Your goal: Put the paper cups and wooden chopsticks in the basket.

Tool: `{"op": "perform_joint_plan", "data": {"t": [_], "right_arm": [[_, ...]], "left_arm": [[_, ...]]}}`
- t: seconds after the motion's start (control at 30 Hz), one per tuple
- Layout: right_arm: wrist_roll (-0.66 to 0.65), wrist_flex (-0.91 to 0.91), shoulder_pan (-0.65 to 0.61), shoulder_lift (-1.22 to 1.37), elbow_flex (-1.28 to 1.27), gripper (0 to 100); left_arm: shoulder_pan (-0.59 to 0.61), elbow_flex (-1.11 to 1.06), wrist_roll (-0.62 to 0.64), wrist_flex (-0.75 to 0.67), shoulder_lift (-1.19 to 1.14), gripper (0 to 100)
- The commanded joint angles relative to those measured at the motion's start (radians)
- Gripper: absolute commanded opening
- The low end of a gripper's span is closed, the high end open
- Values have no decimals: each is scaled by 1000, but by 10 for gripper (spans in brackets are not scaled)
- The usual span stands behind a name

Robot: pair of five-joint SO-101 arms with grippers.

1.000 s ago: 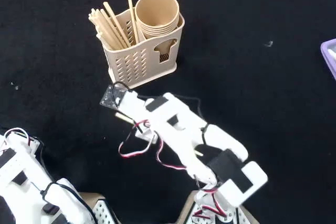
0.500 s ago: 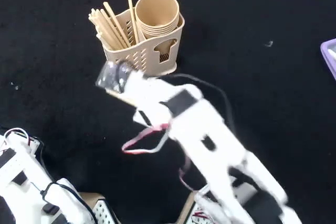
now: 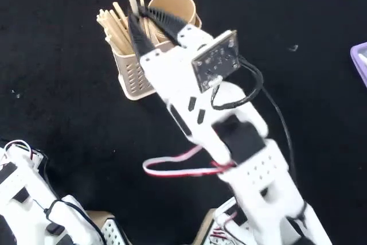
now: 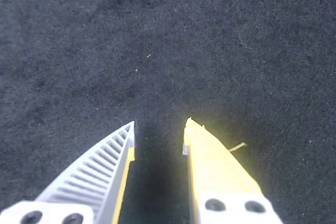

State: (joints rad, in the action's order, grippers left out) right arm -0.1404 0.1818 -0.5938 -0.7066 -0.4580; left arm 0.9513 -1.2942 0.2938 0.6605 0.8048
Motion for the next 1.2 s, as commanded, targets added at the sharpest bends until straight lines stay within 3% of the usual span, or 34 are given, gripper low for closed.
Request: {"op": "perform_joint_plan", "data": {"t": [0.0,0.1,0.37,0.57,0.63,0.77,0.93,1.03,1.17], "right_arm": [[9,-236,40,127,10,11],[9,-319,43,245,10,11],[9,-293,46,401,4,17],[6,-55,43,309,47,251],[5,80,46,222,68,273],[3,368,126,2,71,240],[6,700,334,-278,-38,138],[-2,741,442,-429,-196,21],[-91,772,557,-619,-437,14]], "left_arm": [[-10,39,6,-15,28,155],[-10,39,5,-15,28,155],[-10,39,5,-14,28,155],[-10,39,5,-14,28,155],[-10,38,5,-11,28,155],[-10,38,5,-9,28,155],[-41,58,-3,32,29,148],[-133,94,-86,132,55,77],[-228,81,-172,164,172,36]]}}
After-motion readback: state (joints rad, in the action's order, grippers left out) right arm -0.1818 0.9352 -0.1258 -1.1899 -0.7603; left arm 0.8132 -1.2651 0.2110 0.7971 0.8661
